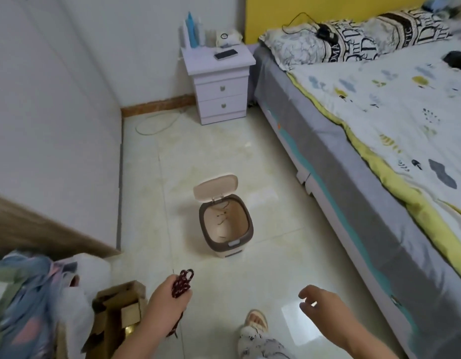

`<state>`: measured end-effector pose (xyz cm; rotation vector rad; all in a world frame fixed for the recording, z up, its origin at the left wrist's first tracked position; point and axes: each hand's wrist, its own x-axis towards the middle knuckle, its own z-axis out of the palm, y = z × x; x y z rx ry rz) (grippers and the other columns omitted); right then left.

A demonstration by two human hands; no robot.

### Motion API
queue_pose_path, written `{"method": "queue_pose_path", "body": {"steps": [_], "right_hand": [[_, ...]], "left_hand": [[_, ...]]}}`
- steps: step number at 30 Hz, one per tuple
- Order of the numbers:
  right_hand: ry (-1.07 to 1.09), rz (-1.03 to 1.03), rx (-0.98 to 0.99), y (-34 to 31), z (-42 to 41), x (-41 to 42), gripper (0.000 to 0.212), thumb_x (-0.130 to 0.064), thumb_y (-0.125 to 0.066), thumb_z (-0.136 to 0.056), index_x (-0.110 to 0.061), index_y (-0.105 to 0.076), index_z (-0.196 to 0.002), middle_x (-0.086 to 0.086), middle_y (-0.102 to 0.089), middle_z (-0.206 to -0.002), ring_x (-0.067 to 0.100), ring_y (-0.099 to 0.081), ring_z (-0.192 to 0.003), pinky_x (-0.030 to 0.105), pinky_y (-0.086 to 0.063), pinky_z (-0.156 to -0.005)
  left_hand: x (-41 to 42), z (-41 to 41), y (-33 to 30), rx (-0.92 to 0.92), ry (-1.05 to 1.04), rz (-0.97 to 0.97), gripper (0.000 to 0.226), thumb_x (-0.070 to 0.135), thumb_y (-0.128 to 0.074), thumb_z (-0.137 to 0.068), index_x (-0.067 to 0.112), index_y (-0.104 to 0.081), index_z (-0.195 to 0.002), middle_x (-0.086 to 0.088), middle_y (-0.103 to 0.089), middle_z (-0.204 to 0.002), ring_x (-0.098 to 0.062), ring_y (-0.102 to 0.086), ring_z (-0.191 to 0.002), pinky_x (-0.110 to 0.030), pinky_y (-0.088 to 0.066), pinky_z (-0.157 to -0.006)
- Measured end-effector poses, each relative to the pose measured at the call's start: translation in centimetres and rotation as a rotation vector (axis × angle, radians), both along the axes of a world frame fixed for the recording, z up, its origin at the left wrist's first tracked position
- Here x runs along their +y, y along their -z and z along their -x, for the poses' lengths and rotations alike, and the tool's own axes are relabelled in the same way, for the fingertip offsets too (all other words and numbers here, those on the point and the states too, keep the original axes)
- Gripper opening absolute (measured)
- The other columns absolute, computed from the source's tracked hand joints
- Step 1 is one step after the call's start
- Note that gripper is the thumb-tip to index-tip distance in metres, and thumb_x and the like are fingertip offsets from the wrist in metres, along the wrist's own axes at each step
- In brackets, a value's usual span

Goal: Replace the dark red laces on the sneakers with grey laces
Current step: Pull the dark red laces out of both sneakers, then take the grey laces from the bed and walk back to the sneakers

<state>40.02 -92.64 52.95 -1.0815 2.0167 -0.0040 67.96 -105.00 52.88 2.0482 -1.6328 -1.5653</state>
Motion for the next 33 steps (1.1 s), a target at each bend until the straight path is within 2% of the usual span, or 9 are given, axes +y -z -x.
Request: {"method": "queue_pose_path", "body": {"steps": [4,7,12,16,20,22,26,29,33], "right_hand": [[0.01,-0.011,0.018,0.2,2.7,-5.8,0.026,-0.031,-0.046,-0.094,-0.027,-0.053,-0.118,-0.008,-0.054,-0.107,0.008,-0.048,-0.09,0.017,-0.038,-0.079],[0.078,0.002,-0.007,0.2,3.4,-9.1,0.022,-0.031,-0.047,-0.094,-0.029,-0.054,-0.115,-0.01,-0.054,-0.104,0.007,-0.051,-0.091,0.016,-0.037,-0.076],[0.266,-0.031,-0.039,2.0,3.1,-13.7,0.011,-0.031,-0.047,-0.094,-0.037,-0.048,-0.102,-0.011,-0.055,-0.103,0.005,-0.051,-0.09,0.015,-0.036,-0.073],[0.433,-0.073,-0.085,3.8,2.3,-15.8,0.011,-0.029,-0.051,-0.092,-0.039,-0.046,-0.093,-0.012,-0.058,-0.099,0.001,-0.054,-0.082,0.014,-0.038,-0.072],[0.529,-0.107,-0.124,5.2,2.0,-17.0,0.011,-0.025,-0.051,-0.092,-0.035,-0.049,-0.095,-0.008,-0.059,-0.1,0.008,-0.056,-0.085,0.019,-0.042,-0.075],[0.577,-0.107,-0.135,5.5,2.1,-17.5,0.011,-0.024,-0.05,-0.092,-0.031,-0.053,-0.1,-0.007,-0.059,-0.1,0.01,-0.056,-0.088,0.019,-0.04,-0.073],[0.623,-0.093,-0.141,5.0,2.6,-17.9,0.019,-0.024,-0.049,-0.094,-0.025,-0.057,-0.111,-0.006,-0.058,-0.101,0.01,-0.056,-0.089,0.019,-0.038,-0.073],[0.67,-0.071,-0.145,4.2,3.3,-17.5,0.02,-0.024,-0.048,-0.094,-0.024,-0.056,-0.112,-0.007,-0.057,-0.101,0.009,-0.055,-0.088,0.019,-0.038,-0.072],[0.753,-0.016,-0.131,2.8,4.9,-15.5,0.019,-0.023,-0.049,-0.094,-0.024,-0.056,-0.111,-0.007,-0.056,-0.101,0.006,-0.056,-0.08,0.018,-0.039,-0.069]], "left_hand": [[-6.6,3.4,0.5,0.051,-0.038,-0.018,0.009,0.012,-0.06,-0.086,0.015,-0.051,-0.086,-0.012,-0.061,-0.078,-0.023,-0.058,-0.071,-0.031,-0.044,-0.065],[-10.7,5.9,1.9,0.069,-0.073,-0.091,0.011,0.011,-0.061,-0.085,0.013,-0.051,-0.087,-0.01,-0.058,-0.082,-0.022,-0.056,-0.074,-0.028,-0.041,-0.062],[-19.9,10.5,6.9,0.088,-0.115,-0.248,0.023,0.01,-0.062,-0.083,0.004,-0.053,-0.103,-0.01,-0.06,-0.087,-0.027,-0.058,-0.082,-0.035,-0.048,-0.075],[-24.9,14.6,10.3,0.047,0.016,-0.255,0.026,0.013,-0.063,-0.085,0.01,-0.048,-0.106,-0.009,-0.06,-0.1,-0.028,-0.059,-0.096,-0.039,-0.049,-0.09],[-27.9,17.0,13.6,-0.009,0.209,-0.323,0.047,0.027,-0.062,-0.087,0.014,-0.045,-0.128,-0.007,-0.055,-0.125,-0.028,-0.054,-0.114,-0.039,-0.044,-0.099],[-28.5,17.5,14.0,-0.072,0.29,-0.329,0.047,0.027,-0.057,-0.091,0.013,-0.045,-0.134,-0.008,-0.051,-0.132,-0.028,-0.048,-0.121,-0.034,-0.04,-0.1],[-29.0,17.1,13.9,-0.17,0.485,-0.266,0.027,0.014,-0.047,-0.094,0.004,-0.058,-0.117,-0.012,-0.055,-0.123,-0.028,-0.051,-0.114,-0.03,-0.039,-0.093],[-29.0,16.7,12.9,-0.169,0.551,-0.235,0.013,0.01,-0.05,-0.091,0.013,-0.062,-0.097,-0.012,-0.061,-0.115,-0.029,-0.058,-0.105,-0.04,-0.044,-0.098],[-28.7,18.1,10.6,-0.147,0.638,-0.184,0.02,0.009,-0.051,-0.09,0.023,-0.059,-0.077,-0.006,-0.063,-0.096,-0.027,-0.059,-0.099,-0.036,-0.046,-0.089]]}}
